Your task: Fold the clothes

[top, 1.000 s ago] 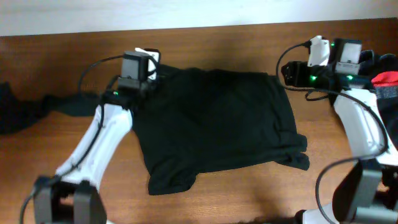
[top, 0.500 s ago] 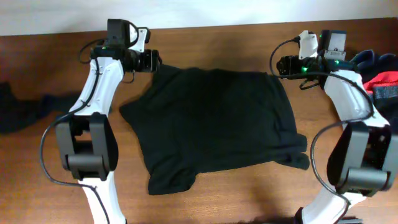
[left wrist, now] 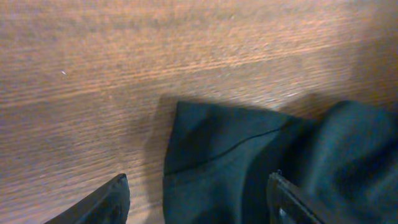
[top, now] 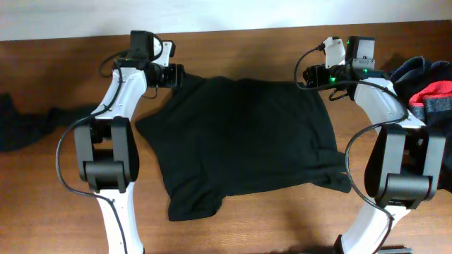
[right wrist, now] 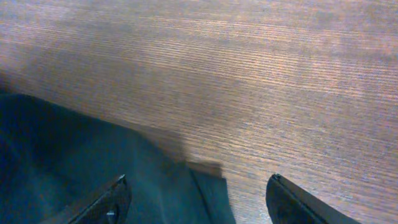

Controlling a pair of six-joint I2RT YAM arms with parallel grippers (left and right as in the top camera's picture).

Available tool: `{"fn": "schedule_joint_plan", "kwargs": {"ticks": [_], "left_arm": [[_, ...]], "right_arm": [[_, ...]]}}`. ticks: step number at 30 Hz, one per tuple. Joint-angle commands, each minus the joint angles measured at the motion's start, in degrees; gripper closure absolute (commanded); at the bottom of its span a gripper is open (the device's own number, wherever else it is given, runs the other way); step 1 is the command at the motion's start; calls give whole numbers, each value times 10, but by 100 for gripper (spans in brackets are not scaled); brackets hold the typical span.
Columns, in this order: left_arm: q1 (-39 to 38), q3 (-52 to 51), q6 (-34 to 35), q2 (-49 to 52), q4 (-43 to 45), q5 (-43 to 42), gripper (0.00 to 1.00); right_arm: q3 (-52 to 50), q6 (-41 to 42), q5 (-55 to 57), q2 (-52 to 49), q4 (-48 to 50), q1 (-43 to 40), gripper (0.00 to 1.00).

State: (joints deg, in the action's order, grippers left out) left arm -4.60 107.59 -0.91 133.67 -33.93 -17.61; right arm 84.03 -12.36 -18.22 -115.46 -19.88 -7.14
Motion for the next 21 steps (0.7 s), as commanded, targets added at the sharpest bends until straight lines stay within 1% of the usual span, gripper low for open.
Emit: {"fn": "schedule_joint_plan", "kwargs": {"ticks": [1,5,8,10,13,21], "left_arm": [[-5,11,-13,14,5,-9,30],[-14,10,-14,14,5,-9,30],[-21,10,-14,14,6,-8,32],[-23,10,-16,14,5,-6,39],[-24,10,-18,14,5,-6,55],[-24,10,-18,21,7,-1,55]], "right_arm": [[12,-20,10,-8,5,4,26],[12,-22,9,-24,8,4,26],[12,-22,3,-39,3,4,26],[12,-22,-2,-42,0,4,26],[12,-22,-2,-42,-2,4,26],[12,-22,-2,-43,-4,4,26]]}}
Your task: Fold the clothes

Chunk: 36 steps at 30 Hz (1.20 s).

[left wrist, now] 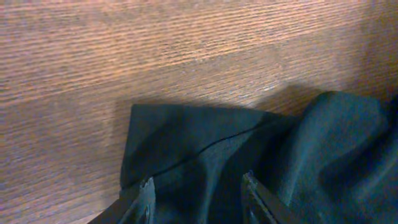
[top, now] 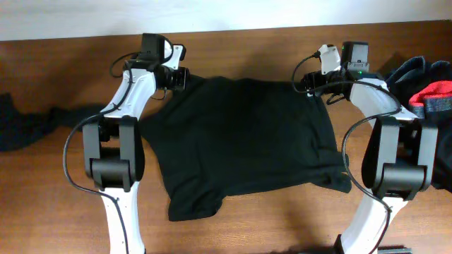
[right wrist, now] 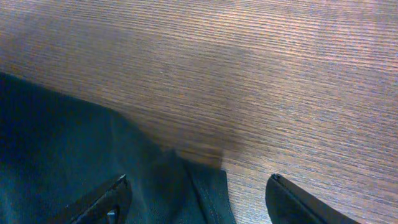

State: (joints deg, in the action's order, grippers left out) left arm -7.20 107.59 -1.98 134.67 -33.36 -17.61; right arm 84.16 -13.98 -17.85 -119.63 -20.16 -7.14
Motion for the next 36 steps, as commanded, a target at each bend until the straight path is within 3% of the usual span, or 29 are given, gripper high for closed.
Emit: {"fn": "schedule_joint_plan", "kwargs": {"ticks": [1,11,18,27,36], "left_arm": [[2,10,-7,14,2,0,55],[1,10,-7,48,1,-2,57],[1,10,-7,48,2,-2,75],[1,10,-7,48,-8,-2,75],[1,10,-7,48,-9,-2,76]], "right_arm": [[10,-6,-5,-1,-2,4,26],[9,-6,-15,-24,-4,4,27],[9,-6,-16,-32,5,4,34],[9,-5,-11,-46,23,2,34],[9,68,-10,-46,35,-26,33]]}}
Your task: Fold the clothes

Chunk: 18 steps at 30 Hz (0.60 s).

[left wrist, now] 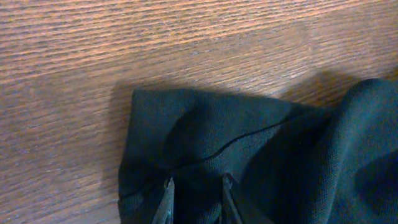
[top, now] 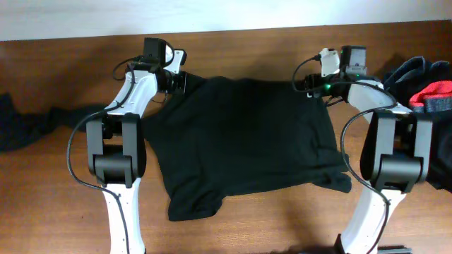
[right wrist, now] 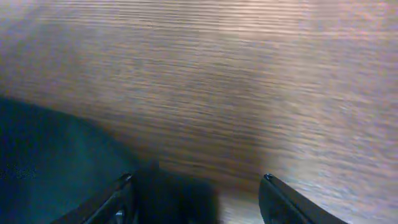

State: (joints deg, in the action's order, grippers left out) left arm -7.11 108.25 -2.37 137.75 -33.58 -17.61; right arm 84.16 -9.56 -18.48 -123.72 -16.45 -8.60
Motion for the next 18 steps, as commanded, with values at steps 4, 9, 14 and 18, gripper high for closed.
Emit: {"fn": "schedule_joint_plan", "kwargs": {"ticks": [4,9,14,18], "left_arm": [[0,4,-3,17,-7,-2,76],[0,4,-3,17,-7,-2,76],[0,4,-3,17,-8,-2,76],[0,4,-3,17,-10,-2,76]], "right_arm": [[9,40,-6,-5,-4,-17,33],[9,50,-30,-5,-3,-19,33],[9,60,-53,-5,0,-19,33],[9,60,-53,-5,0,-19,33]]}}
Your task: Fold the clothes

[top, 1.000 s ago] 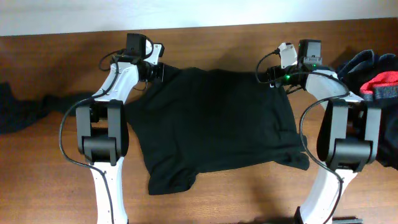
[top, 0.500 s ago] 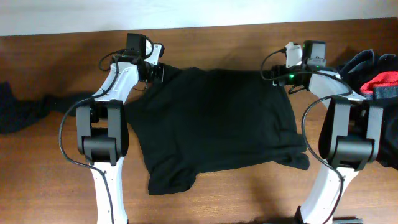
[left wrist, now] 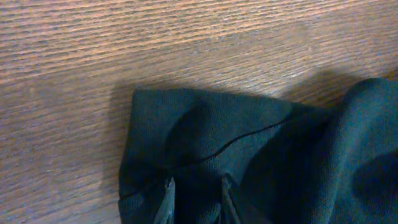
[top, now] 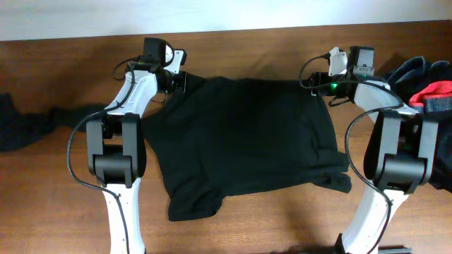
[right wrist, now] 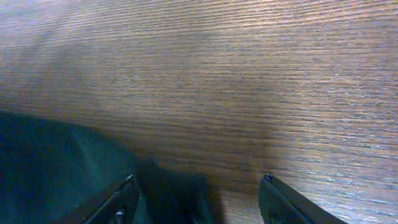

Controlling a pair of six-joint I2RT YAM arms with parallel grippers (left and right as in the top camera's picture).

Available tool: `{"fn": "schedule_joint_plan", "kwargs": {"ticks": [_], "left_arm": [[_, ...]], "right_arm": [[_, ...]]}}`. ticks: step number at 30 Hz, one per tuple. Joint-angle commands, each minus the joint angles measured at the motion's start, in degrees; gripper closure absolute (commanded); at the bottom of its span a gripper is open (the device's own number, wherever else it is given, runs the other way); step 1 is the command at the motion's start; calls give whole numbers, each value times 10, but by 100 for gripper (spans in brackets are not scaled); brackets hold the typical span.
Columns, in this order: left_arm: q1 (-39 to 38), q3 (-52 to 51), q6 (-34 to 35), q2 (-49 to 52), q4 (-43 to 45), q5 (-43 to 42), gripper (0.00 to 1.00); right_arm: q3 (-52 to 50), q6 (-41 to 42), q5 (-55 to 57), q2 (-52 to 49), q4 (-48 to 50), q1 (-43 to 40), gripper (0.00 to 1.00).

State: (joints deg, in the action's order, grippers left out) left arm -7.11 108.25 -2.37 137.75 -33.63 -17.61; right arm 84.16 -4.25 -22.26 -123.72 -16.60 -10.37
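Note:
A black T-shirt [top: 240,134] lies spread on the wooden table [top: 268,226]. My left gripper [top: 176,80] is at its far left corner. In the left wrist view the gripper [left wrist: 195,184] is shut on a fold of that corner [left wrist: 186,124], with the fingertips close together and cloth pinched between them. My right gripper [top: 315,80] is at the far right corner. In the right wrist view it [right wrist: 198,182] stands wide open, with the dark shirt edge [right wrist: 68,162] lying between and beside its fingers.
A heap of clothes with a red piece [top: 432,92] sits at the table's right edge. A dark garment [top: 28,123] lies at the far left. A white wall runs just behind the table's back edge.
My right wrist has shifted slightly to the right and its gripper is still wide open at the corner. My left gripper has not moved and stays shut on the shirt's corner.
Both grippers stood open at the shirt's far corners. The left one was then half shut around the left corner, and later shut on it, as it is now. The right gripper stayed open at the right corner throughout.

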Motion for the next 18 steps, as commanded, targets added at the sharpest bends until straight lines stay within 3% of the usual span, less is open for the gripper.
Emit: {"fn": "schedule_joint_plan", "kwargs": {"ticks": [1,18], "left_arm": [[0,4,-3,17,-10,-2,76],[0,4,-3,17,-12,-2,76]], "right_arm": [[9,7,-15,-5,2,-2,33],[9,22,-30,-5,-6,-2,34]]}}
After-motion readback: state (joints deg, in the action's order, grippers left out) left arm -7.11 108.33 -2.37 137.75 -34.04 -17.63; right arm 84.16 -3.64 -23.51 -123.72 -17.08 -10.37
